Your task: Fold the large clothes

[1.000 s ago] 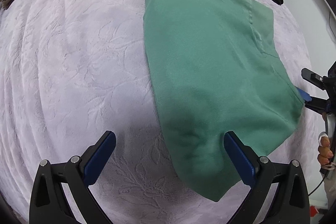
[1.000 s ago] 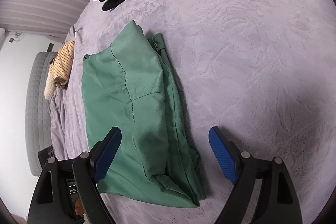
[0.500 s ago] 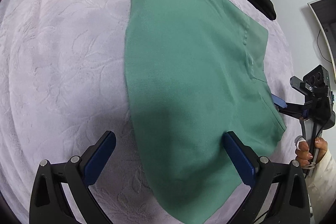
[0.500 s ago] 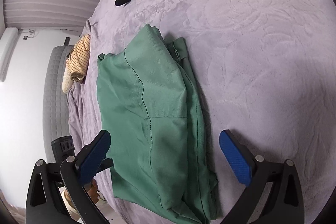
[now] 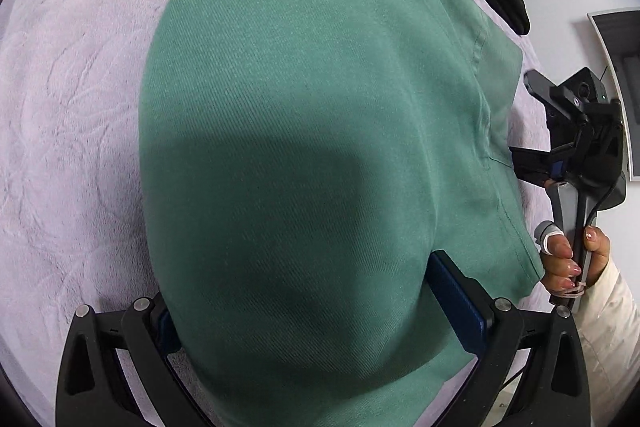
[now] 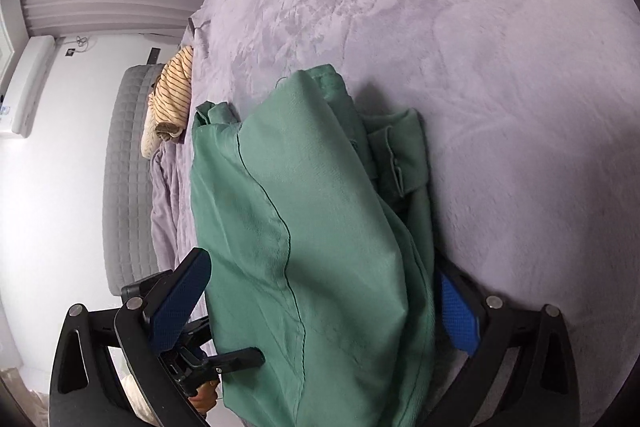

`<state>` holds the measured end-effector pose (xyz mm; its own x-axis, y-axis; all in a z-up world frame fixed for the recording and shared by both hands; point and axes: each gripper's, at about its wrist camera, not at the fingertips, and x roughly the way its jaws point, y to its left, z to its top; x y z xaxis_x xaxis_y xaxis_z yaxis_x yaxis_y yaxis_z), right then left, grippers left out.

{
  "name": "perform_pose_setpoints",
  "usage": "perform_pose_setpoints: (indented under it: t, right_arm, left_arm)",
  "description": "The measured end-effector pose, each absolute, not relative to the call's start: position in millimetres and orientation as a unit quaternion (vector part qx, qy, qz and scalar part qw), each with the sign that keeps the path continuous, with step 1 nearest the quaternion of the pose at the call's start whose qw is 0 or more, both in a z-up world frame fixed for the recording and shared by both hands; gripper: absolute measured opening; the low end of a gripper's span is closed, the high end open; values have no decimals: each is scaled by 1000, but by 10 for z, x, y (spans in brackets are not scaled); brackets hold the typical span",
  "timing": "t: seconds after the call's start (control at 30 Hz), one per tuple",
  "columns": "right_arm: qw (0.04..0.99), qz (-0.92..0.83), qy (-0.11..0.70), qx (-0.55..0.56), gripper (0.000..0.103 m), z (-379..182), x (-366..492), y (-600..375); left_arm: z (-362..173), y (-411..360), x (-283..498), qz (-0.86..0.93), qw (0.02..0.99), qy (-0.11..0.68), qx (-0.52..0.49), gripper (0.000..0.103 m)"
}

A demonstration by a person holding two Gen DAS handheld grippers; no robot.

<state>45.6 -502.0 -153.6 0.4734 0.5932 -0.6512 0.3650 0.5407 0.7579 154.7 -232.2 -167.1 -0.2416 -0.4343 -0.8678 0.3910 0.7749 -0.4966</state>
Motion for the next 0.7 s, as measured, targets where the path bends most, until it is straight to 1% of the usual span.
perform_pose_setpoints:
  t: [0.03,0.07,0.1,0.13,0.17,0.2,0.27,0.3,0.37,0.43,0.6,0.7]
  right_arm:
    - [714,76,506,477,103,-1558,490,-5022]
    - [710,70,505,485,102,-1577,505,-5030]
    - [706,62,504,494,98,-1590,512,-5039]
    - [703,54,505,498,92,-1592,514,-5043]
    - [699,44,511,499,58,-1609,510,-5057]
    - [693,33,521,497,32,-1639,502,-5067]
    - [692,42,509,510,22,-1632,456,-5071]
    - [697,46,503,509,19,-1595,442,-5057]
    - [698,55,485,524,18,-1531,401,-5031]
    - [695,67,462,547,17,-1447,366,-4989]
    - [699,99,420,570,17,-1116,280,-4773]
    - [705,106,407,570,17,-868,217,-4578]
  left_arm:
    - [-1660,-2341,1541,-336,616,712,-13,103]
    - [-1644,-2345,1533,-336,619,710,-11,98]
    - [-1620,-2333,1526,-337,623,706,-9,94]
    - [-1593,-2330,1519,-339,626,703,-7,87]
    - [-1570,-2315,1522,-341,628,699,-8,78]
    - [-1551,-2284,1527,-344,630,696,-12,74]
    - [-1483,-2234,1533,-353,630,691,-25,57]
    - [-1439,-2219,1529,-359,631,687,-31,54]
    - [-1328,-2212,1526,-372,633,678,-34,47]
    - [-1199,-2182,1513,-389,635,666,-37,45]
    - [-859,-1967,1448,-422,636,644,-51,45]
    - [-668,-1668,1388,-433,636,636,-57,45]
